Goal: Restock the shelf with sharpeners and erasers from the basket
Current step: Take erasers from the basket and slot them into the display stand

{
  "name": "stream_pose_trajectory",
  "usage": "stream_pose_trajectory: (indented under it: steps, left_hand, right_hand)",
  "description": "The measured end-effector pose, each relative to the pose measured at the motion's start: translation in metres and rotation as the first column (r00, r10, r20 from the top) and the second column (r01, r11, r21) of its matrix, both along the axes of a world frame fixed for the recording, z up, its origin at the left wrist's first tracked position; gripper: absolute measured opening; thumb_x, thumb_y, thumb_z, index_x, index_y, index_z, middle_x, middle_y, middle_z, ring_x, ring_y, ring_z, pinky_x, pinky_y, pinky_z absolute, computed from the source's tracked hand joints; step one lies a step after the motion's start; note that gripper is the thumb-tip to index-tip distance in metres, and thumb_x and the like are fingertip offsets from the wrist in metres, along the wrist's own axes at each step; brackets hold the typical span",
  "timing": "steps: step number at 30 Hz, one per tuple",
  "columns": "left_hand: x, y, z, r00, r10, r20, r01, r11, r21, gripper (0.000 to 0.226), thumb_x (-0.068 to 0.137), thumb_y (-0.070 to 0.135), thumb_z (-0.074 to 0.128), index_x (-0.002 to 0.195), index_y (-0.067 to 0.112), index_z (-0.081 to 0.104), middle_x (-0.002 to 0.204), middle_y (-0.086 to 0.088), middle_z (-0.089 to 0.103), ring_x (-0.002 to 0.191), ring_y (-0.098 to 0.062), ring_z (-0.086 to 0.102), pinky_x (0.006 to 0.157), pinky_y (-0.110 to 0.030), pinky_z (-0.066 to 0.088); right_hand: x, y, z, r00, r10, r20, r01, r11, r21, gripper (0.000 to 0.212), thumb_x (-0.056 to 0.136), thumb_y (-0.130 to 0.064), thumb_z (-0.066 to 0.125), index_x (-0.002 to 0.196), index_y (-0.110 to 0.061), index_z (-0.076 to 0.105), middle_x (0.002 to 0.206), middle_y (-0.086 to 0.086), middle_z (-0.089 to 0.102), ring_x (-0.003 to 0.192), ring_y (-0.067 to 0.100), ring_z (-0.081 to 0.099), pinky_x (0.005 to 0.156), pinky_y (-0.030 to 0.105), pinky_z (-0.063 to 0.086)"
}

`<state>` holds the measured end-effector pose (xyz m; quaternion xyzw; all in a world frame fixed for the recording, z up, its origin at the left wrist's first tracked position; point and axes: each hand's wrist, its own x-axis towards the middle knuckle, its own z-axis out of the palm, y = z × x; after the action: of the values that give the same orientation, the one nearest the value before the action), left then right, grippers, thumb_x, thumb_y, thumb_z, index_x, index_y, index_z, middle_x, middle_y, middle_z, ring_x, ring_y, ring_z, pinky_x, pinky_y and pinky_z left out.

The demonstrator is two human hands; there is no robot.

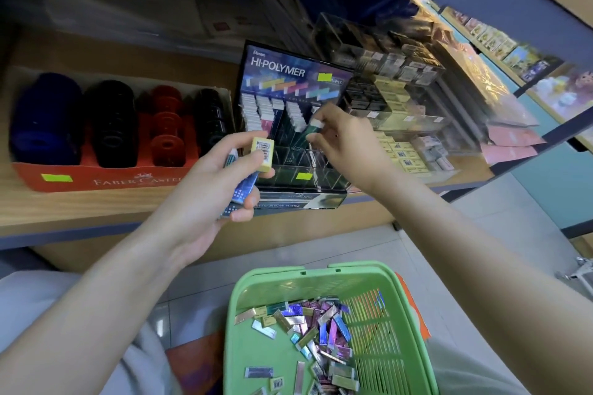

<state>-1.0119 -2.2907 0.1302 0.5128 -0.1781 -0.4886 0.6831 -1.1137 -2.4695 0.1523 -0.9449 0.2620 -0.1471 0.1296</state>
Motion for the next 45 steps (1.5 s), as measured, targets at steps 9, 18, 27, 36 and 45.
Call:
stream_pose_trajectory:
  steps: [9, 18, 27, 36, 45]
  left_hand:
    - [-0.001, 0.000, 0.001, 0.999, -0.002, 0.047, 0.001, 1.000, 0.014, 0.022, 0.090, 0.021, 0.059, 0.113, 0.022, 0.057, 0.079, -0.002, 0.070, 0.044, -0.008, 0.040, 0.037, -0.017, 0.027]
    - [-0.003, -0.004, 0.001, 0.989, -0.054, 0.139, 0.052, 0.999, 0.014, 0.019, 0.089, 0.023, 0.060, 0.108, 0.025, 0.061, 0.074, 0.002, 0.069, 0.044, -0.007, 0.037, 0.036, -0.016, 0.026]
    - [-0.030, -0.025, 0.001, 0.950, -0.237, 0.202, 0.224, 0.971, 0.083, 0.026, 0.089, 0.025, 0.061, 0.114, 0.023, 0.057, 0.074, -0.003, 0.064, 0.043, -0.007, 0.035, 0.037, -0.017, 0.023]
    - [-0.062, -0.063, -0.002, 0.946, -0.274, 0.176, 0.250, 0.957, 0.145, 0.012, 0.100, 0.011, 0.043, 0.108, 0.006, 0.050, 0.086, -0.006, 0.062, 0.044, -0.009, 0.040, 0.039, -0.018, 0.029]
    - [-0.081, -0.086, -0.007, 0.918, -0.348, 0.191, 0.311, 0.929, 0.201, 0.011, 0.099, 0.013, 0.045, 0.106, 0.008, 0.052, 0.082, -0.002, 0.063, 0.045, -0.009, 0.041, 0.039, -0.019, 0.030]
  right_hand:
    - [0.001, -0.002, -0.015, 0.988, 0.085, 0.129, -0.064, 0.985, -0.160, 0.011, 0.091, -0.012, 0.061, 0.096, -0.005, 0.068, 0.091, 0.008, 0.063, 0.074, 0.025, 0.062, 0.066, 0.045, 0.054]
    - [-0.013, 0.031, 0.000, 0.981, -0.046, 0.191, 0.028, 0.995, 0.096, 0.018, 0.095, -0.017, 0.055, 0.105, -0.010, 0.069, 0.092, -0.002, 0.060, 0.086, 0.010, 0.058, 0.074, 0.020, 0.047]
    - [-0.063, 0.050, 0.015, 0.960, -0.188, 0.208, -0.058, 0.590, 0.805, 0.023, 0.086, -0.004, 0.063, 0.109, -0.010, 0.061, 0.094, 0.007, 0.066, 0.080, 0.014, 0.063, 0.072, 0.020, 0.052]
    - [-0.115, -0.039, 0.001, 0.768, -0.565, 0.303, 0.339, 0.759, 0.556, 0.008, 0.088, -0.009, 0.064, 0.093, -0.015, 0.065, 0.085, 0.005, 0.068, 0.072, 0.010, 0.068, 0.075, 0.028, 0.057]
    - [-0.124, -0.126, -0.042, 0.800, -0.594, 0.085, 0.589, 0.805, 0.073, 0.023, 0.089, -0.015, 0.060, 0.110, -0.012, 0.067, 0.103, 0.007, 0.069, 0.092, 0.024, 0.064, 0.090, 0.040, 0.048]
